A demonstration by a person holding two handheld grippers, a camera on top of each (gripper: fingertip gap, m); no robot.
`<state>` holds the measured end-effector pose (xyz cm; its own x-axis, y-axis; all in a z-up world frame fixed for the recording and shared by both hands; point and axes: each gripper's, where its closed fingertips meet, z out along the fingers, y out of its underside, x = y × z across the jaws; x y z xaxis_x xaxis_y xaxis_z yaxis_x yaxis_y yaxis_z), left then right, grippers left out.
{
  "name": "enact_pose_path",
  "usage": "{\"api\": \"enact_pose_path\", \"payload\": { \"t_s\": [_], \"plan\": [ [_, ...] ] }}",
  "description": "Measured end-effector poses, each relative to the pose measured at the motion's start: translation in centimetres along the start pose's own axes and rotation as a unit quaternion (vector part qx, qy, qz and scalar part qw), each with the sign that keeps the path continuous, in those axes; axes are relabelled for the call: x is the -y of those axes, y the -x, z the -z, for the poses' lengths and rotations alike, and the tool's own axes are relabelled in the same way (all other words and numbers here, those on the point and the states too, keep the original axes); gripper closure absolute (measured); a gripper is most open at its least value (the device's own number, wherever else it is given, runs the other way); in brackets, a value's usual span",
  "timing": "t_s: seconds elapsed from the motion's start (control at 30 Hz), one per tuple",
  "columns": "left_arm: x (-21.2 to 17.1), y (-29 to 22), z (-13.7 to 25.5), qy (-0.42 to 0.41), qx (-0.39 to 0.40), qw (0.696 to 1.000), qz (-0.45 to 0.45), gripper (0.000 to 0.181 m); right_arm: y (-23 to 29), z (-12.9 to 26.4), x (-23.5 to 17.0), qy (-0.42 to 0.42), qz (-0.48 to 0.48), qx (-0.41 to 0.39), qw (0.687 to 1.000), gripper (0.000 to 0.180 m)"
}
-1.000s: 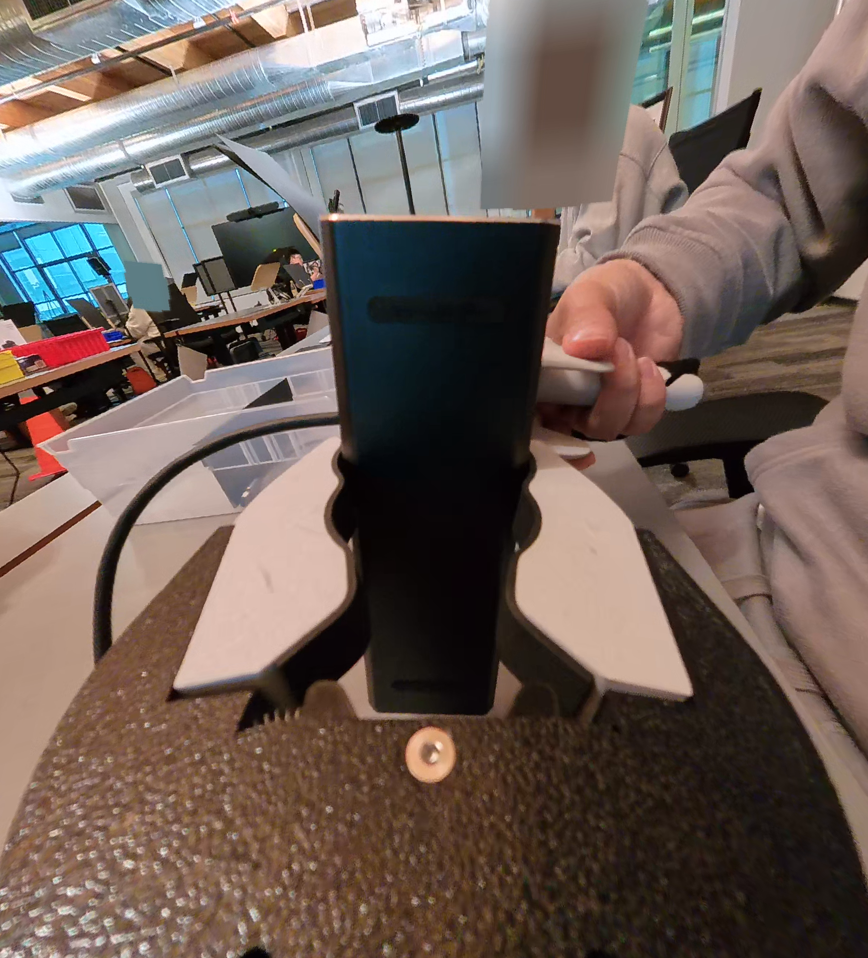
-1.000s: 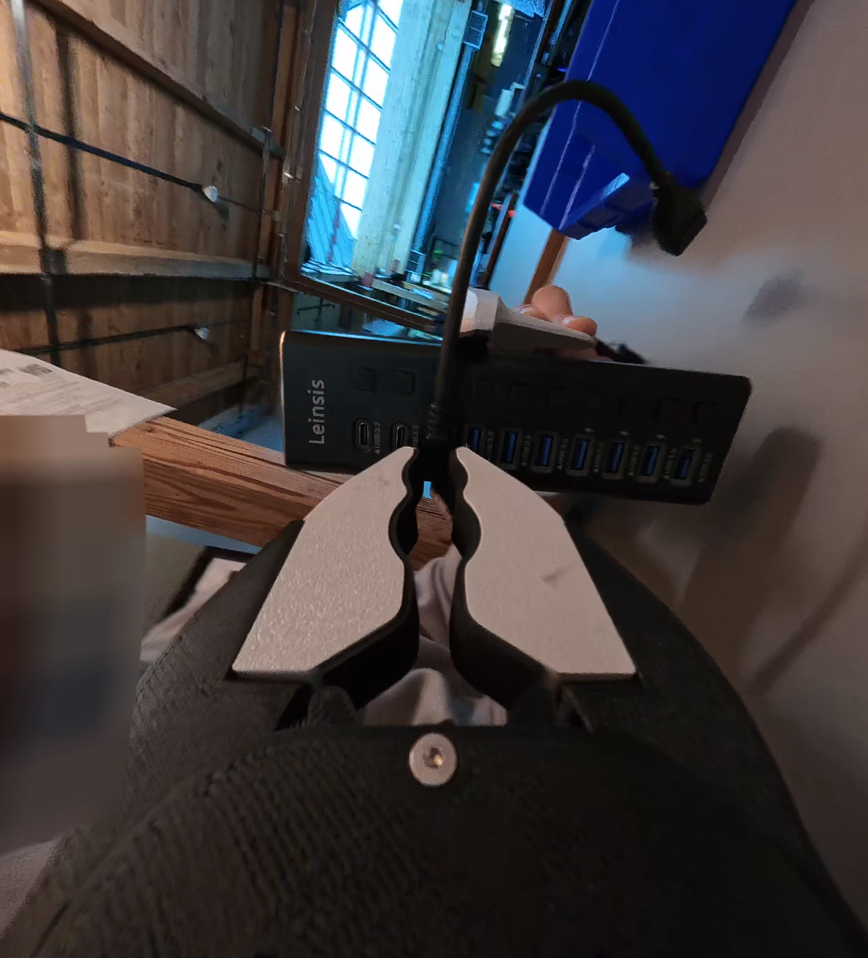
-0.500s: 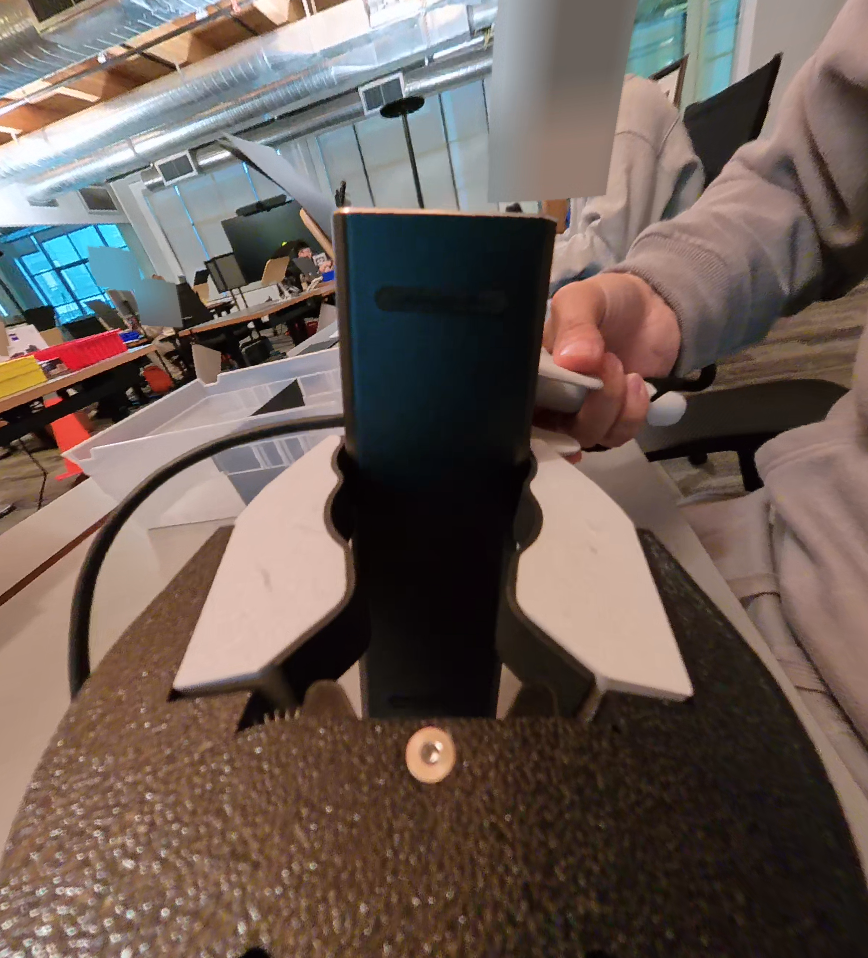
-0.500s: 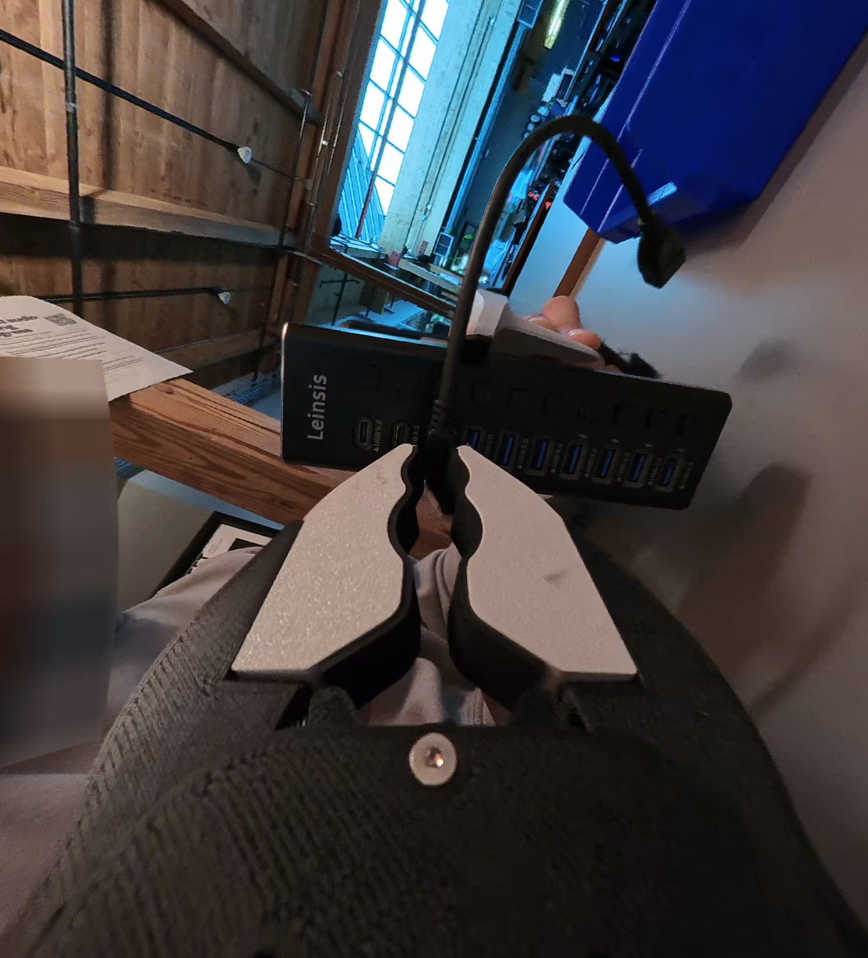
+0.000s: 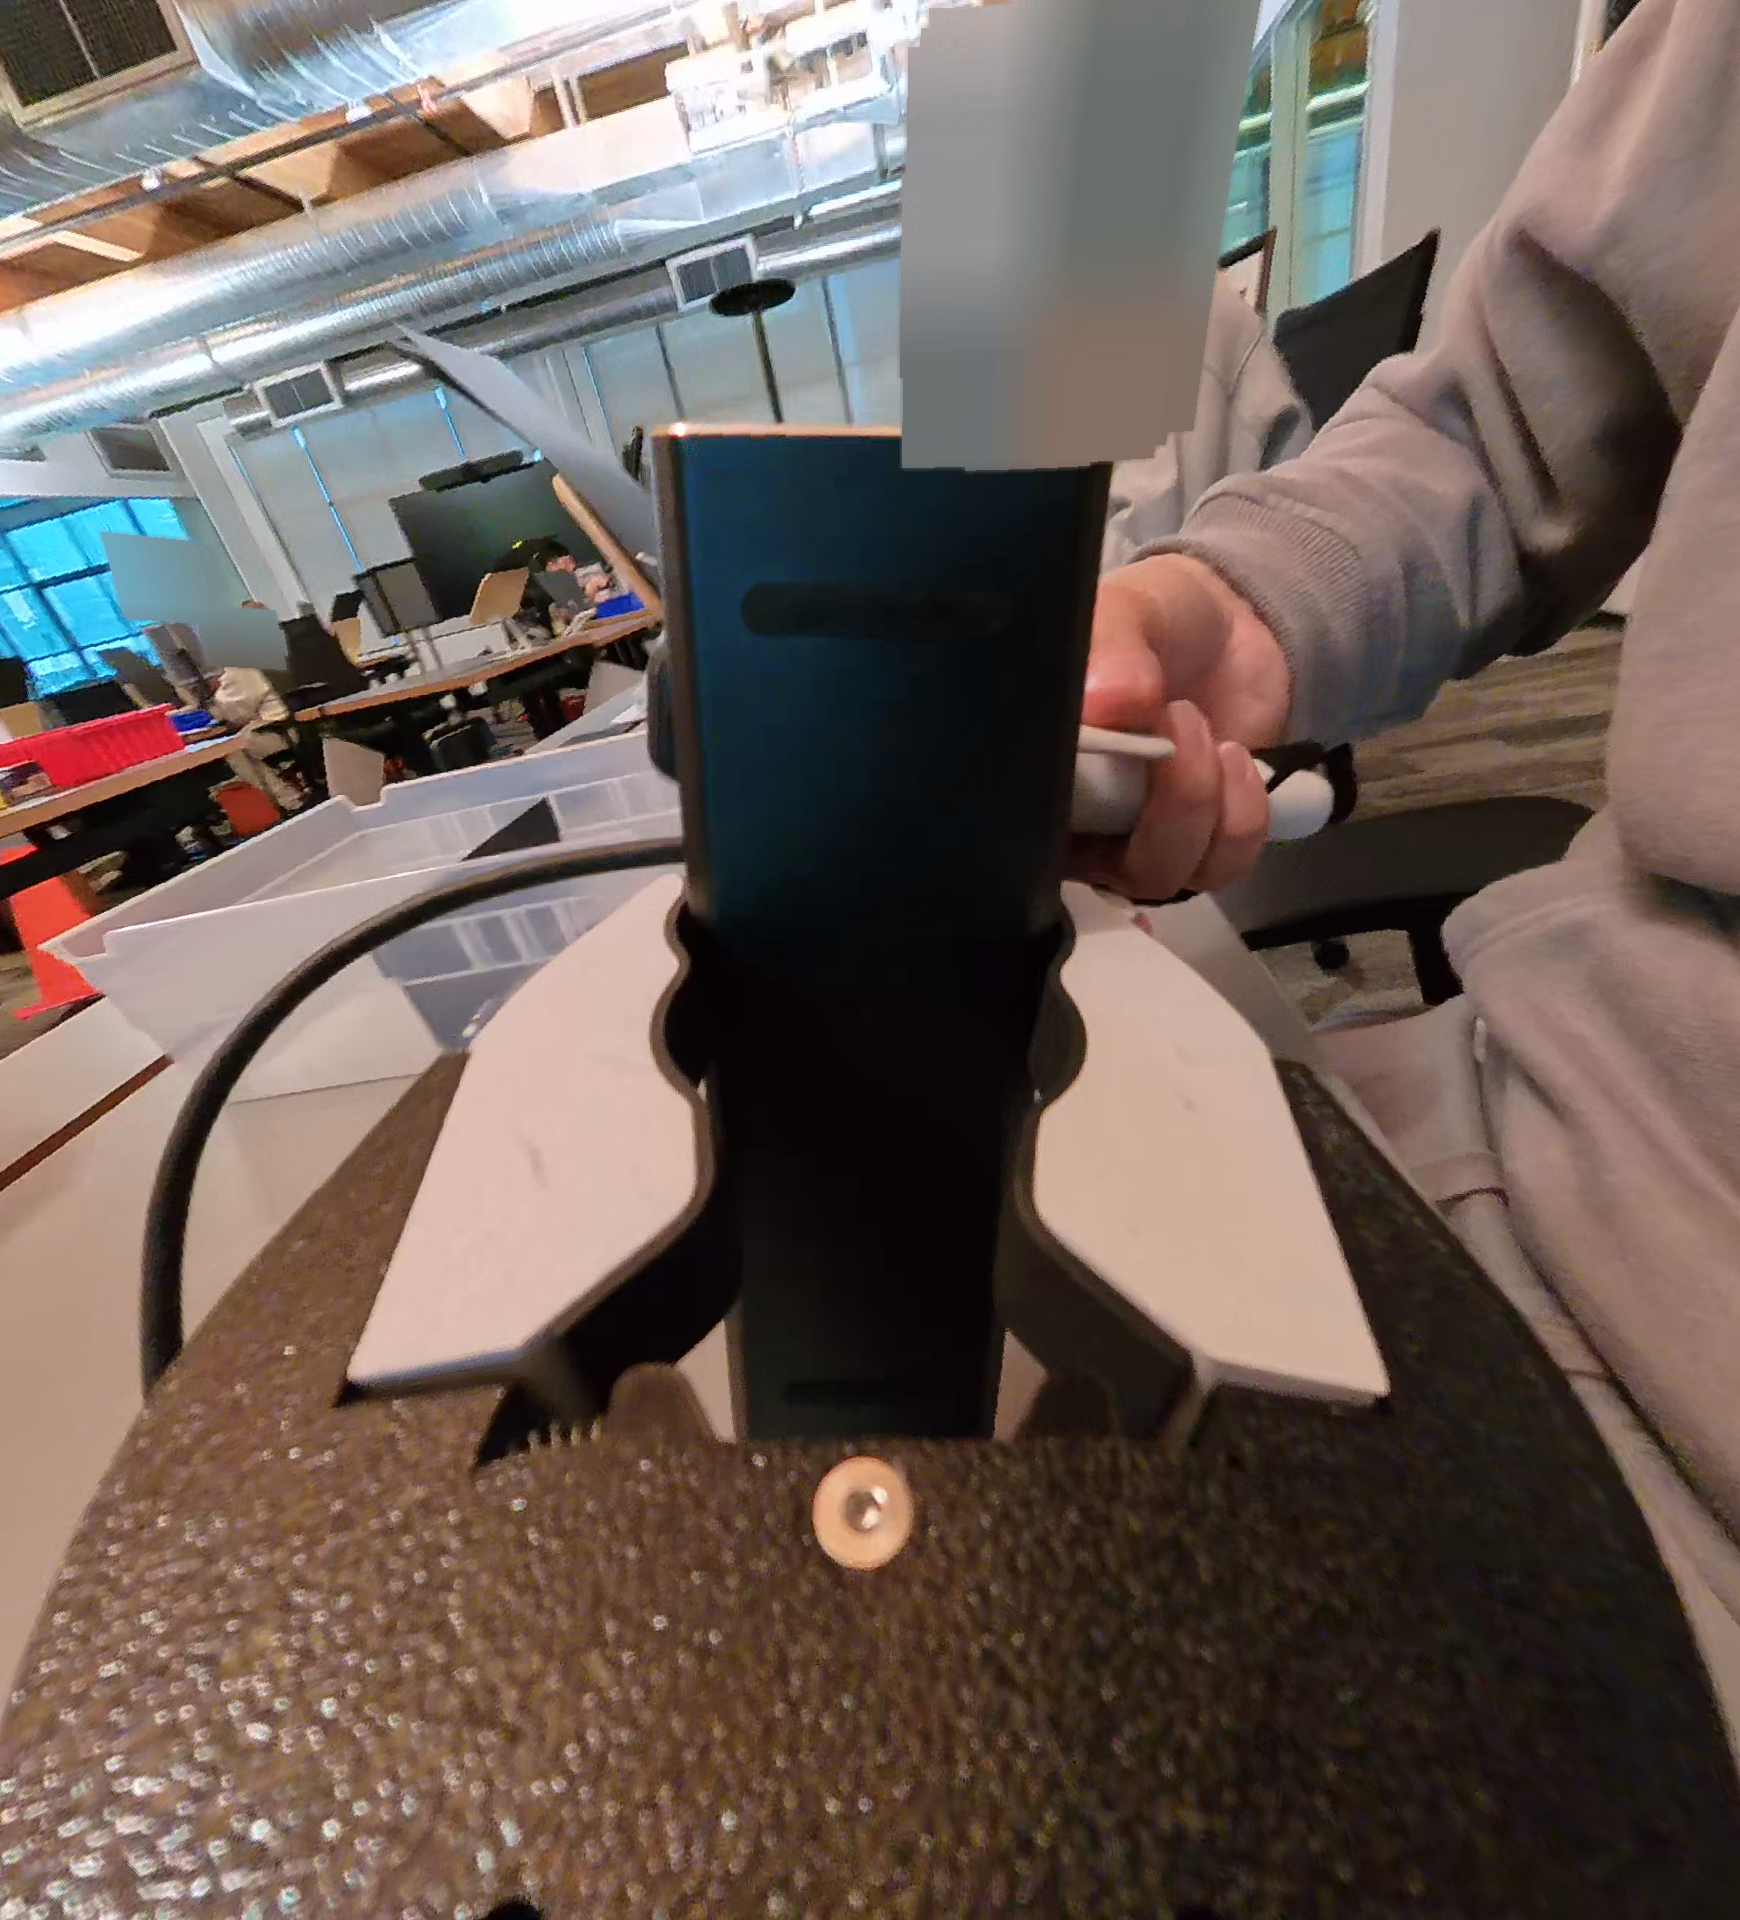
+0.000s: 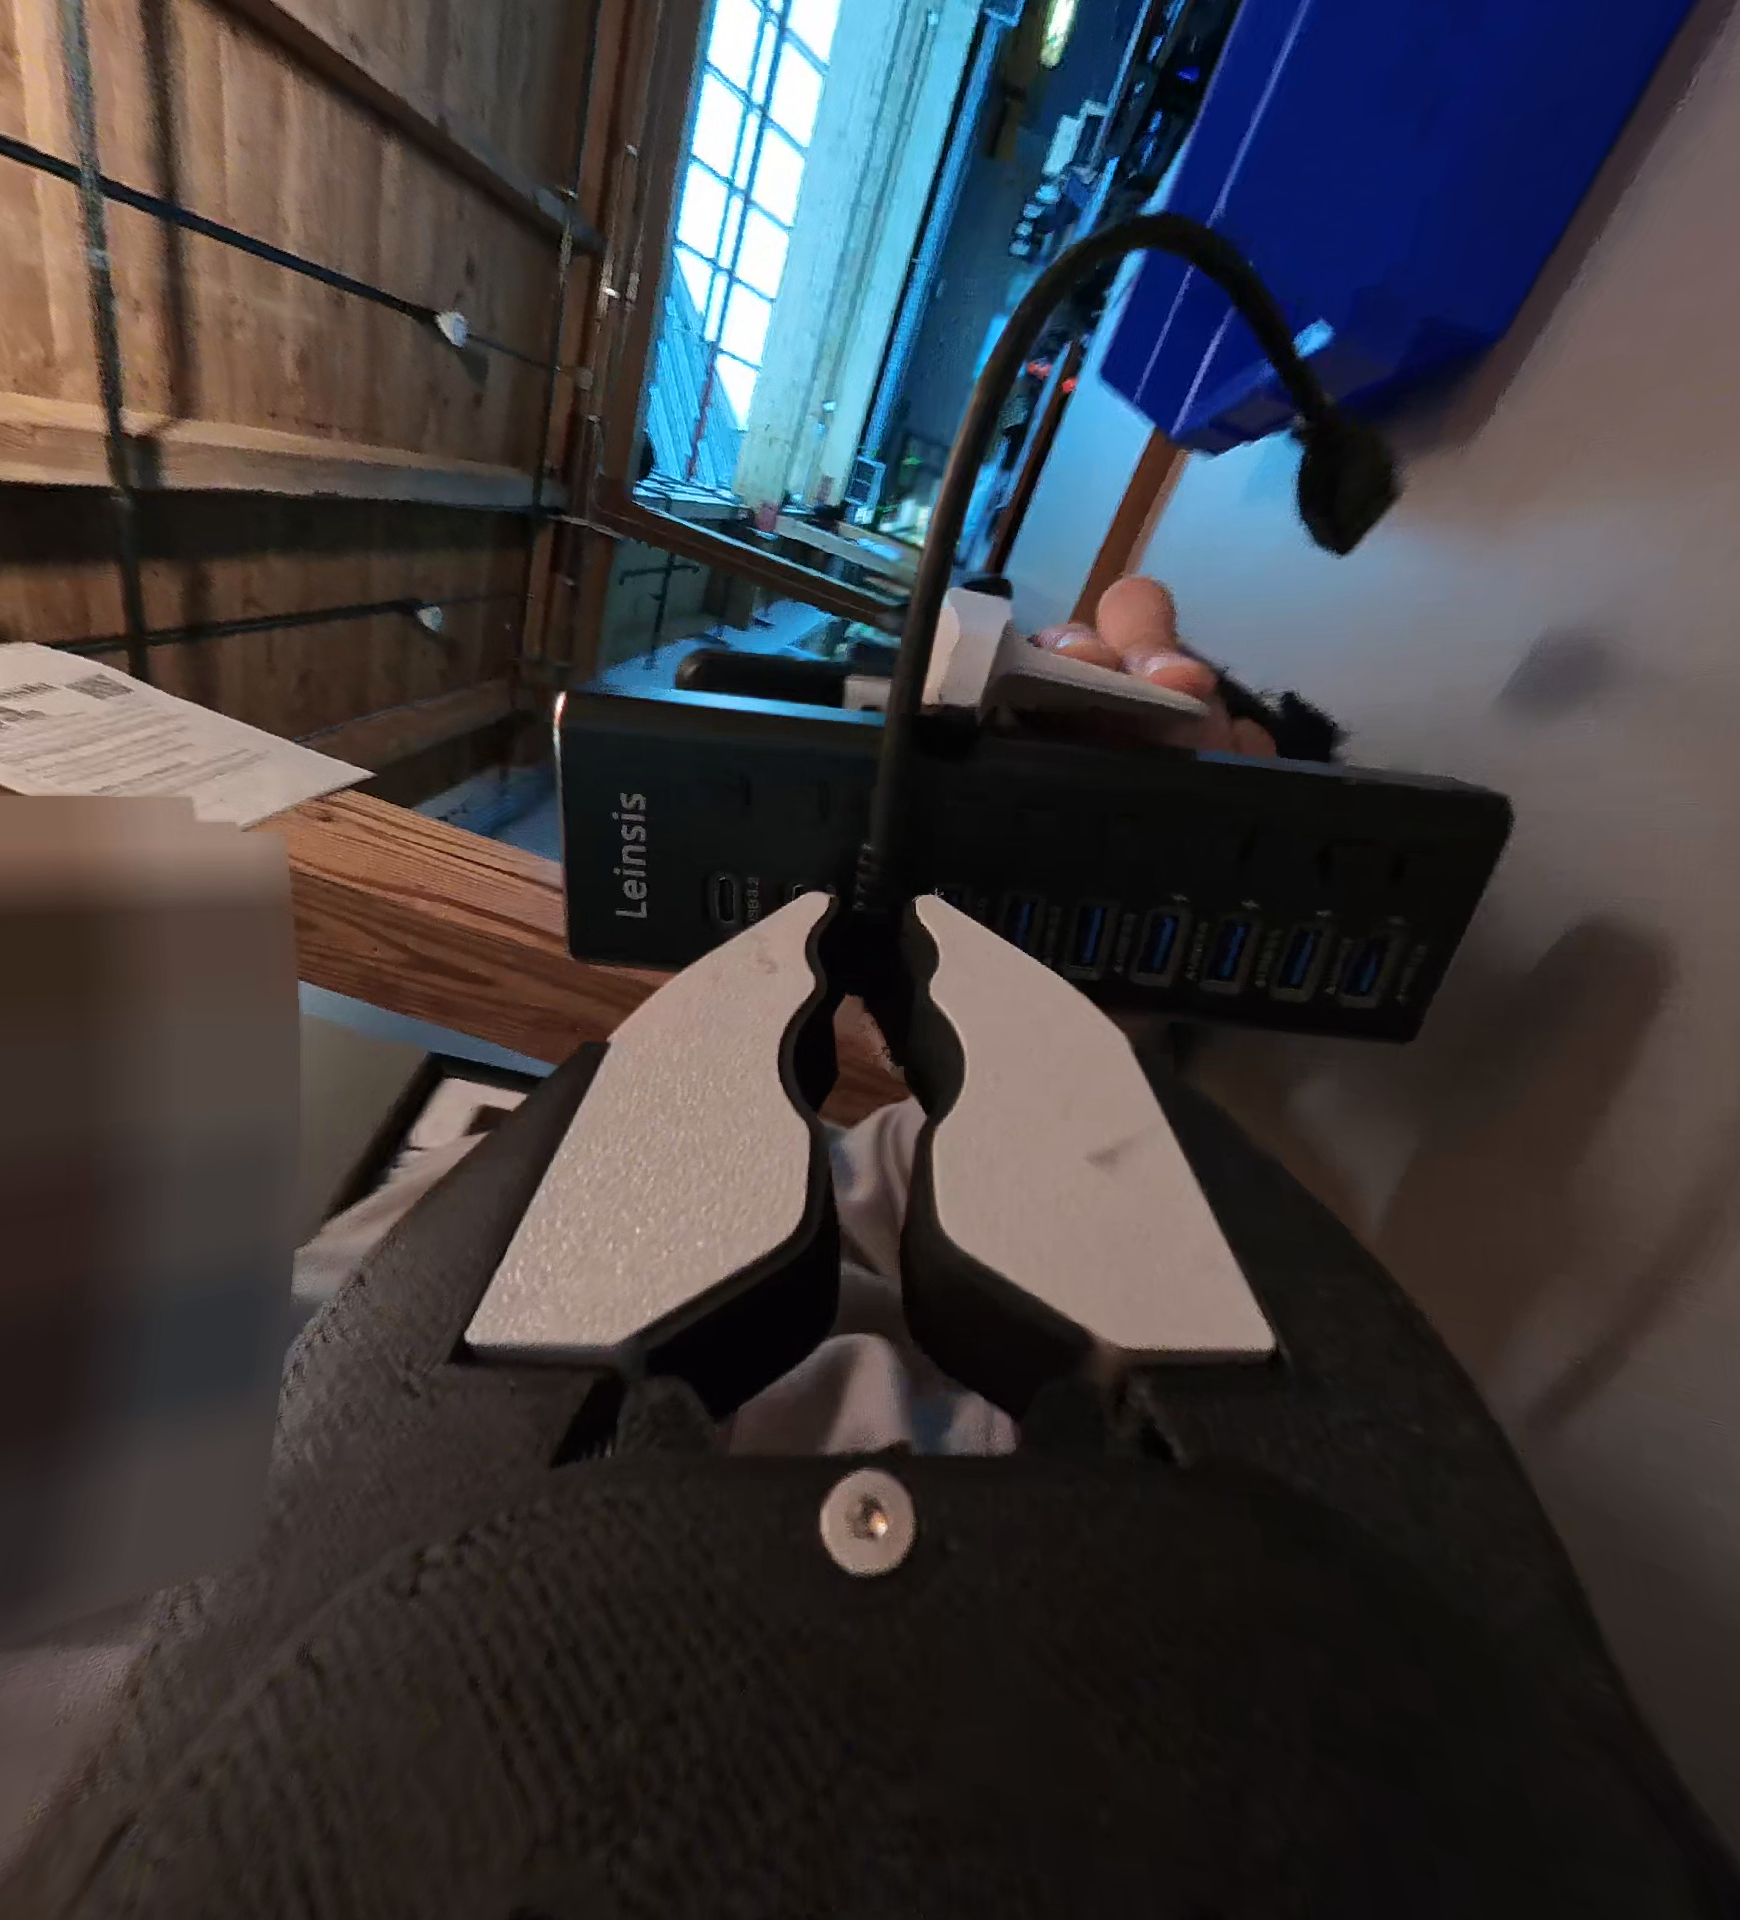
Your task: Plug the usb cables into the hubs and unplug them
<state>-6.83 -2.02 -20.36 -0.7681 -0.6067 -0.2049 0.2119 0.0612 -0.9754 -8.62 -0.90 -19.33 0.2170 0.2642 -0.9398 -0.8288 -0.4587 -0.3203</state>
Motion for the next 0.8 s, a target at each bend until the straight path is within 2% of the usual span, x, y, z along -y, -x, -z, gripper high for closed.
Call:
{"api": "enact_pose_path", "payload": {
  "t_s": [0.17, 0.2, 0.23, 0.27, 0.3, 0.33, 0.37, 0.4, 0.43, 0.5, 0.57, 0.67, 0.8],
  "plan": [
    [0.1, 0.2, 0.2, 0.015, 0.012, 1.0, -0.009, 0.118, 0.4, -0.1, 0.0, -0.013, 0.028, 0.003, 1.0, 0.169],
    [0.4, 0.2, 0.3, 0.013, 0.014, 1.0, -0.014, 0.118, 0.5, 0.4, 0.5, -0.039, 0.017, 0.011, 0.999, 0.168],
    [0.7, 0.7, 1.1, 0.009, 0.027, 0.999, -0.017, 0.118, 0.9, 3.0, 3.7, -0.147, 0.001, 0.029, 0.989, 0.17],
    [1.8, 1.6, 3.2, -0.033, 0.043, 0.998, -0.006, 0.118, 0.2, 6.3, 5.9, -0.197, 0.03, 0.006, 0.98, 0.17],
    [3.4, 3.3, 5.8, -0.086, 0.079, 0.993, 0.015, 0.118, -2.1, 7.9, 5.6, -0.173, 0.074, -0.076, 0.979, 0.17],
    [4.4, 4.4, 7.3, -0.109, 0.106, 0.988, 0.01, 0.118, -2.7, 7.5, 4.0, -0.137, 0.066, -0.088, 0.984, 0.17],
    [4.6, 4.6, 7.2, -0.098, 0.106, 0.989, -0.002, 0.119, -1.3, 6.0, 2.6, -0.111, 0.053, -0.045, 0.991, 0.17],
    [4.6, 4.2, 6.4, -0.082, 0.095, 0.992, -0.01, 0.118, -0.3, 4.7, 1.6, -0.067, 0.077, -0.035, 0.994, 0.17],
    [4.7, 3.7, 5.6, -0.072, 0.086, 0.994, -0.016, 0.118, 0.6, 4.4, 1.7, -0.048, 0.124, -0.044, 0.99, 0.17],
    [4.0, 3.0, 4.8, -0.034, 0.079, 0.996, -0.032, 0.119, 4.0, 4.9, 3.5, -0.056, 0.157, -0.011, 0.986, 0.17],
    [3.3, 2.9, 4.6, -0.014, 0.077, 0.997, -0.027, 0.12, 5.6, 6.2, 5.0, -0.046, 0.219, -0.041, 0.974, 0.17],
    [3.6, 2.6, 4.3, -0.036, 0.065, 0.997, -0.014, 0.12, 7.9, 8.6, 6.2, -0.012, 0.267, -0.059, 0.962, 0.17],
    [3.0, 2.3, 3.8, -0.011, 0.061, 0.998, -0.019, 0.119, 8.4, 14.4, 8.2, 0.044, 0.357, -0.166, 0.918, 0.171]
  ]
}}
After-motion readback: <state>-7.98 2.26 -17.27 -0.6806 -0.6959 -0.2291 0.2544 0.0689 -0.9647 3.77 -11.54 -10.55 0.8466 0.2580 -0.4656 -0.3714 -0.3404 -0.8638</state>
